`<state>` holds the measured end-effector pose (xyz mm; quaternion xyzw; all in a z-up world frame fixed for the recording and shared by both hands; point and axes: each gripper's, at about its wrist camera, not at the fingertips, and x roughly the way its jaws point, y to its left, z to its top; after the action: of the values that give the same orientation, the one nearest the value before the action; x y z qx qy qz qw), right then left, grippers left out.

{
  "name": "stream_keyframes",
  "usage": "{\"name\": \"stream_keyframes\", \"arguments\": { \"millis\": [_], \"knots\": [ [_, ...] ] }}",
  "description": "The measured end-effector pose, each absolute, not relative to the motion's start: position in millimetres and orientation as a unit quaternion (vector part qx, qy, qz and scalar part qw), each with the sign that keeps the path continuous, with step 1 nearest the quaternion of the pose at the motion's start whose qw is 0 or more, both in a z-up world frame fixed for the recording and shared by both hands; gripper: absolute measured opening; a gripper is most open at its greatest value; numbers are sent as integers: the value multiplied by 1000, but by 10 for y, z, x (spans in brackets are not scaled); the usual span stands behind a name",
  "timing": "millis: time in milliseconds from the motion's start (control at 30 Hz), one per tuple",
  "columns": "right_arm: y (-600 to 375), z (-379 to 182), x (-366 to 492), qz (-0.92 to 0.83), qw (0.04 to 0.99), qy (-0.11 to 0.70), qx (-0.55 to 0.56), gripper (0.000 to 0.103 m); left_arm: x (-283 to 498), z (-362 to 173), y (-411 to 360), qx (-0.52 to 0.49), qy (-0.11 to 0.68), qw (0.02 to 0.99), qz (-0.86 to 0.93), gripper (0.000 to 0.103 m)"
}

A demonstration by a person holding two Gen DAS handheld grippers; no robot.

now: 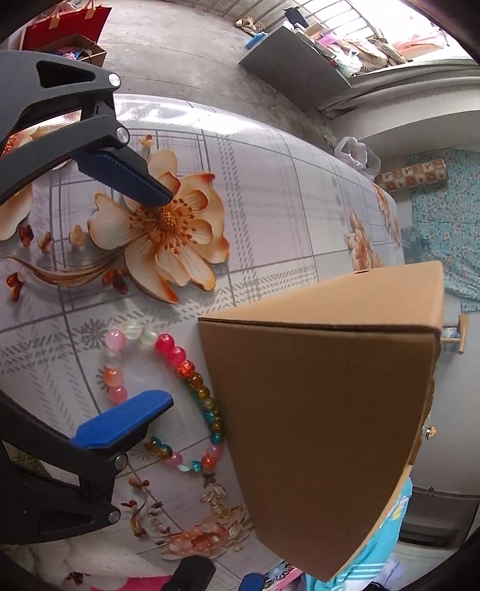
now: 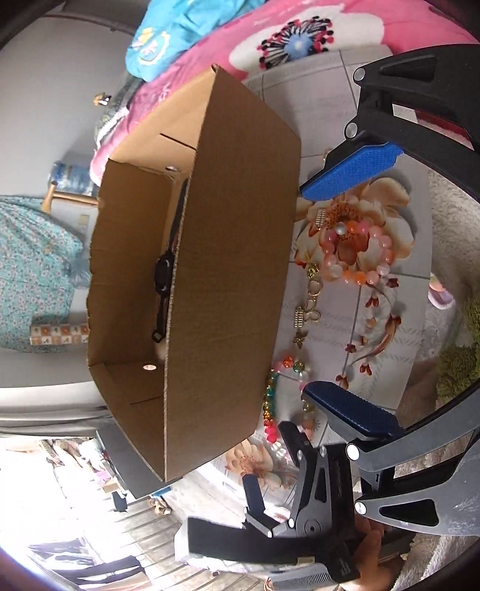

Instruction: Organize jewelry

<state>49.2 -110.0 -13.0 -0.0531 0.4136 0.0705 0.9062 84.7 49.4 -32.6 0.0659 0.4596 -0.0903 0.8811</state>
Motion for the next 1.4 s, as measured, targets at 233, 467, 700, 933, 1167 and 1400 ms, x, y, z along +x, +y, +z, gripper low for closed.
{"name": "stream_keyframes", "arguments": {
  "millis": [233,467,700,933,1167,1400],
  "knots": [
    [-1064,-170,597,93,902,420,-39,91,754,-351,553,75,465,875,-114,98],
    [-956,-226,630,145,890,431,-3,77,839,-332,549,73,495,858,-115,98],
    [-846,-327,720,189,867,460,39,53,828,-346,574,68,484,864,-118,98],
    [-680,-405,847,201,854,478,36,35,827,-351,582,71,482,865,-124,98],
    [-508,-461,933,188,850,492,9,21,829,-339,572,72,478,866,-129,98],
    [-374,-448,919,179,851,494,-20,8,800,-327,600,66,467,871,-141,97]
  ]
}}
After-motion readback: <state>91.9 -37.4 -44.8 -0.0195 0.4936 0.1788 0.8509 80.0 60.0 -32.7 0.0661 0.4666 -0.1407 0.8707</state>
